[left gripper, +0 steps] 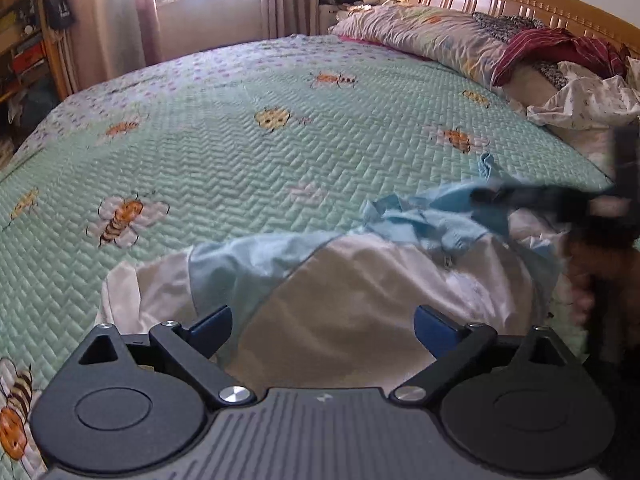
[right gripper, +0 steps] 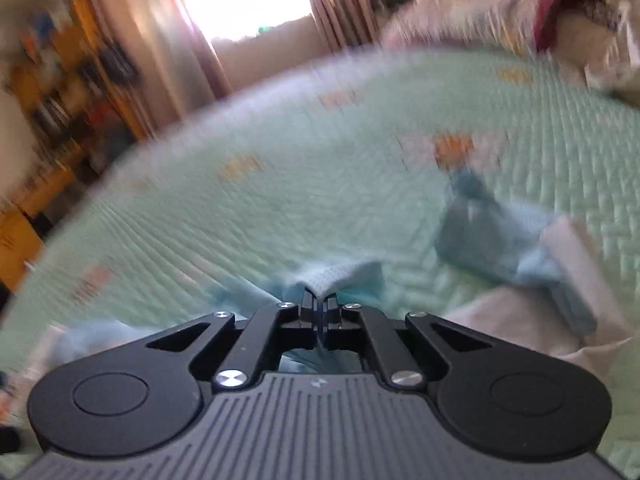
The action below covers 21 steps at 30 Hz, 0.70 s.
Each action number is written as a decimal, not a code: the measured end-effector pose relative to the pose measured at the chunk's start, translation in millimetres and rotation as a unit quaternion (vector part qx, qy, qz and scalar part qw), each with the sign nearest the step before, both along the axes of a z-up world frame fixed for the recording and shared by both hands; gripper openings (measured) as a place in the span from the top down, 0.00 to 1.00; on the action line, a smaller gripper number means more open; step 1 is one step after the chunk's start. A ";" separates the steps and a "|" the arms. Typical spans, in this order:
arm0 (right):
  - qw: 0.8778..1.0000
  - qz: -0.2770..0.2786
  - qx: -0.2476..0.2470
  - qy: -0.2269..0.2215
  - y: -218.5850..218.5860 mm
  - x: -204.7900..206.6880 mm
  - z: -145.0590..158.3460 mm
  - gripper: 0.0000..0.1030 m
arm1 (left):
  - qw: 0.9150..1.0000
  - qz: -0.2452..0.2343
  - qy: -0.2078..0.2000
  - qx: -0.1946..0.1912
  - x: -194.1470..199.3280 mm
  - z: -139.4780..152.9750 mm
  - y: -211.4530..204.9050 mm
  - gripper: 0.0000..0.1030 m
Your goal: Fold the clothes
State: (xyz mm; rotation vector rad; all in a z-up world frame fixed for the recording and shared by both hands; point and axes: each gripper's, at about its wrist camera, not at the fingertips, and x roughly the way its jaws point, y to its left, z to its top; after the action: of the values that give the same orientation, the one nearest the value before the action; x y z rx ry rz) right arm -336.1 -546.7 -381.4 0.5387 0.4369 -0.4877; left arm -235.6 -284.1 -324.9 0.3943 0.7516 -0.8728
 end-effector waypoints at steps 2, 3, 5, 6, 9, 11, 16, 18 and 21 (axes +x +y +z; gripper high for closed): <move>0.999 0.006 -0.009 -0.053 11.3 -23.0 26.1 0.98 | 1.000 0.006 0.001 -0.008 -0.4 3.3 6.4 0.05; 0.997 0.018 -0.017 -0.079 17.6 -34.8 41.5 0.98 | 1.000 0.010 0.003 -0.015 0.4 7.5 9.9 0.05; 0.993 0.031 -0.039 -0.111 30.4 -54.7 68.3 0.97 | 0.999 0.016 0.011 -0.033 -0.9 15.2 18.2 0.05; 0.992 0.038 -0.042 -0.117 36.0 -61.8 78.8 0.97 | 0.999 0.018 0.017 -0.042 -2.3 19.2 22.4 0.05; 0.992 0.062 -0.056 -0.093 56.5 -69.9 103.1 0.92 | 0.998 0.021 0.021 -0.061 -9.8 32.6 32.1 0.05; 0.989 0.070 -0.081 -0.101 74.6 -72.9 114.9 0.96 | 0.998 0.017 0.009 -0.068 -19.0 40.9 37.8 0.05; 0.978 0.088 -0.111 -0.153 113.7 -82.5 142.3 0.92 | 0.997 0.021 0.002 -0.073 -29.7 52.4 54.7 0.05; 0.984 0.088 -0.126 -0.089 121.0 -65.1 143.2 0.55 | 0.997 0.027 0.005 -0.076 -31.8 54.3 60.5 0.05; 0.984 0.086 -0.148 -0.041 136.0 -54.8 148.1 0.37 | 0.996 0.033 0.010 -0.081 -35.9 56.6 69.8 0.05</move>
State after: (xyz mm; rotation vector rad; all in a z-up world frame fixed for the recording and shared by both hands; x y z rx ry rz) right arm -390.9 -410.7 -233.3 0.2307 0.3217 -0.3539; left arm -271.6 -214.3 -268.3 0.2163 0.7024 -0.8695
